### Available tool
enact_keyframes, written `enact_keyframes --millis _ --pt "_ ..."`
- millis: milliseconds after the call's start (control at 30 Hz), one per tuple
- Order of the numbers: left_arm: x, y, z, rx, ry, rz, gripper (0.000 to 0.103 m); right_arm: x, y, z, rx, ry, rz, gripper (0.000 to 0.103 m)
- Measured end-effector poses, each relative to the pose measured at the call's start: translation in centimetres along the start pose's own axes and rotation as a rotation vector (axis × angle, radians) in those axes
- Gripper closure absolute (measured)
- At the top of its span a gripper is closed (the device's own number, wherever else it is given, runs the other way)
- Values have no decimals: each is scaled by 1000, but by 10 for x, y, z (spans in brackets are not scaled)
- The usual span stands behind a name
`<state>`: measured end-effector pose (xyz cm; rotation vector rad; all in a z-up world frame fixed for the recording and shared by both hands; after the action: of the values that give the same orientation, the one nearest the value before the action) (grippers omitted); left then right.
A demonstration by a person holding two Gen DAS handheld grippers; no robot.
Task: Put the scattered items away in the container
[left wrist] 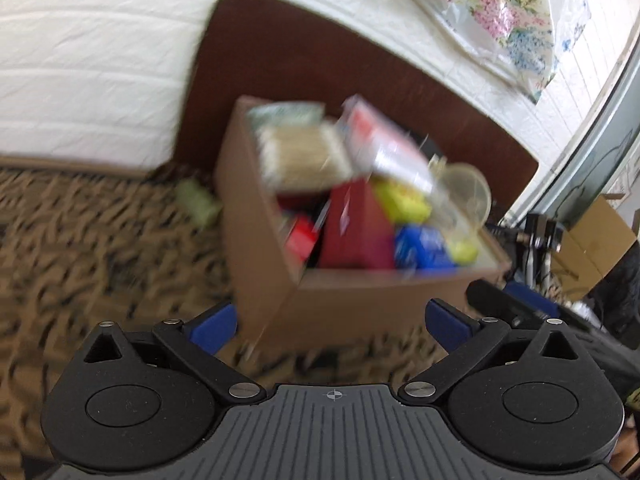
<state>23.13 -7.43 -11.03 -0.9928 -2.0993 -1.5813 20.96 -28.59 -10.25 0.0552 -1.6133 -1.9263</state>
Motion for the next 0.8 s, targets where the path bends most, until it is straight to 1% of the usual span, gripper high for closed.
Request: enact_keyframes --millis 100,167,367,433,500,600,800 --pt "17 -26 14 5 18 11 0 11 -21 16 -13 7 18 0" --pt "28 -36 21 3 30 12 0 16 -32 29 -23 20 35 0" --pt "61 -53 38 -29 114 -4 0 31 -60 61 -84 20 68 0" --pt "72 -58 41 -37 130 -8 0 38 -67 73 -95 25 74 0" --pt "81 -62 43 -52 154 -8 0 45 -72 85 -82 11 82 0" --pt "94 -69 44 -83 182 -21 0 56 -74 100 -48 -34 98 0" --pt "118 -78 40 -116 179 -40 0 82 -74 115 -29 -95 103 0"
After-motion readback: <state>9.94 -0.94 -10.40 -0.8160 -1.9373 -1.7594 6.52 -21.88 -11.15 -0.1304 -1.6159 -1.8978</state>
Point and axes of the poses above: each gripper's, at about its wrist camera, not at the fingertips, and x roughly against the way its jaws point, z to its left, y to its top, the point moved 5 cm from there along -x, roughly the way its jaws point, and after that the axes turned 8 degrees about y, right-handed, at the moved point
